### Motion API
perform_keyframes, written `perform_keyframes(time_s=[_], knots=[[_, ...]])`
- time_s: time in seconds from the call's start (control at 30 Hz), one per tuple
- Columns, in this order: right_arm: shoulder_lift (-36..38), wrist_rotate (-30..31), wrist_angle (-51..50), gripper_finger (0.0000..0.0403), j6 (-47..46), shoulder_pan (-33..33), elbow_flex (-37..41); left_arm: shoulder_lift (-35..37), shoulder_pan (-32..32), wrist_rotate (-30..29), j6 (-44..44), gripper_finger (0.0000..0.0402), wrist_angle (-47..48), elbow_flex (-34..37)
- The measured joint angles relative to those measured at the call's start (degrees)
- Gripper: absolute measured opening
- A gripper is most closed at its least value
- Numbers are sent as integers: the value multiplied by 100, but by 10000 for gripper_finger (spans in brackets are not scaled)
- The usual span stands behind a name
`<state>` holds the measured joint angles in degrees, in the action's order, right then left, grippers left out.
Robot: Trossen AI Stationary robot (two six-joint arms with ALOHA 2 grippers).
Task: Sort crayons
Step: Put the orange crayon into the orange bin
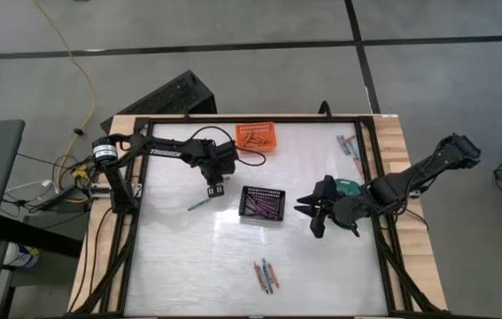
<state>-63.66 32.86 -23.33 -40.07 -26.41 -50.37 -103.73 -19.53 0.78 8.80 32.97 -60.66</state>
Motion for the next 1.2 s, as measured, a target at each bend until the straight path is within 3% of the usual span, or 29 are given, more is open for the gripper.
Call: perform_keyframes(time_s=[0.27, 0.67, 0.9, 1.2], knots=[[0, 0, 0, 111, 0, 0, 0, -18, 0, -1, 125, 2, 297, -342], [2, 0, -22, 111, 2, -2, 0, 237, -234, -149, 598, 0, 282, -1521], [2, 0, -20, 111, -27, -2, 0, 228, -810, -124, 910, 0, -210, -2236], [2, 0, 31, 111, -44, -2, 0, 212, -1382, 346, 866, 0, -966, -2291]])
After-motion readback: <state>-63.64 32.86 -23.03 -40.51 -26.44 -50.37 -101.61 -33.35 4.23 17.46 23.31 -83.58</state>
